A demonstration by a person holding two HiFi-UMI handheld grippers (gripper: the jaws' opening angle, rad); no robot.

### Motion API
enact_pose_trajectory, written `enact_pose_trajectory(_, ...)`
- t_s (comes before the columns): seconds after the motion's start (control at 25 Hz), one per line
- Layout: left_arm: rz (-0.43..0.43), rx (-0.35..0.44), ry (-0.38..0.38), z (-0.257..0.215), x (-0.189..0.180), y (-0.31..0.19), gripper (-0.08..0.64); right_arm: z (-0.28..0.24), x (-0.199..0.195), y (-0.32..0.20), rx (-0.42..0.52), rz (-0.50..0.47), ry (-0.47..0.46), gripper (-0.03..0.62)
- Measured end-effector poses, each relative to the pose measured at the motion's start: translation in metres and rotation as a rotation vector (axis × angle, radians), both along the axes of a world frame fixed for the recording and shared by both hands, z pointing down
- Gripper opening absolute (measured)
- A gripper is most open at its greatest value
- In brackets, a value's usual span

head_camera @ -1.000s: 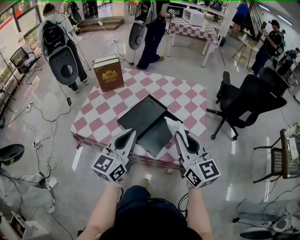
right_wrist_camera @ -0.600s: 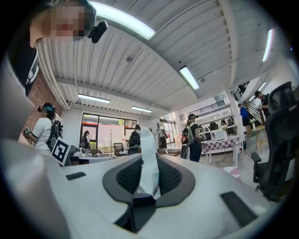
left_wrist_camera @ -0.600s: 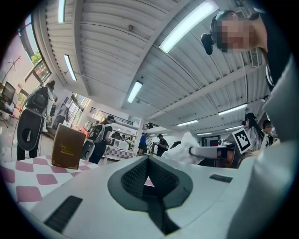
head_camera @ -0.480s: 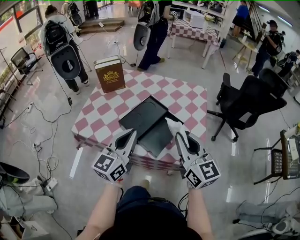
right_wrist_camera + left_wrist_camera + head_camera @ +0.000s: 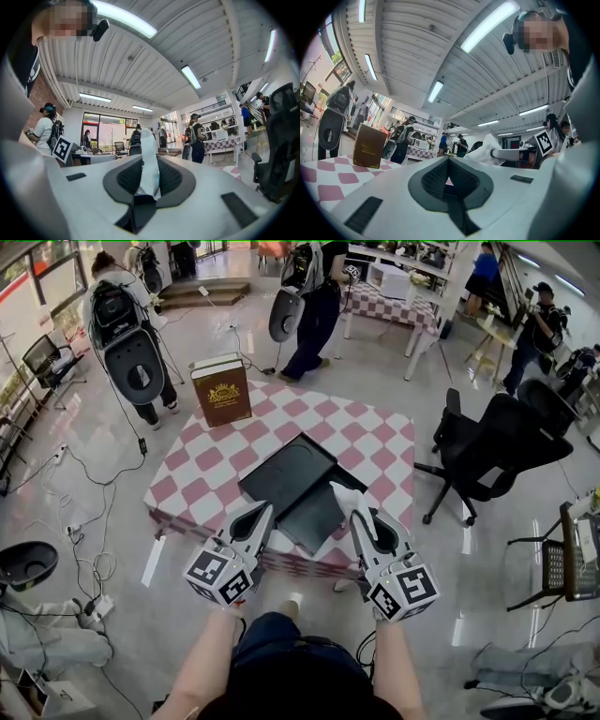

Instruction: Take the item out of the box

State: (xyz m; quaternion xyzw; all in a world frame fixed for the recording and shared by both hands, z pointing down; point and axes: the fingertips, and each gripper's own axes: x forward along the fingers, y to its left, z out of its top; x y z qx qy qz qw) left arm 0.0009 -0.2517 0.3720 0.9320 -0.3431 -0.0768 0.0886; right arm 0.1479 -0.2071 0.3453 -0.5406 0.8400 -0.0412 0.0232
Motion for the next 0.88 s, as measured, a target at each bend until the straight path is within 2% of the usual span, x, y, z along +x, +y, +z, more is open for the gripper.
enact_pose_trajectory(0.88,-0.012,-0.018,-0.017,0.008,-0.008,0.006,0.0,0.011,-0.004,0.004,-0.019,-0.021,-0.014,0.056)
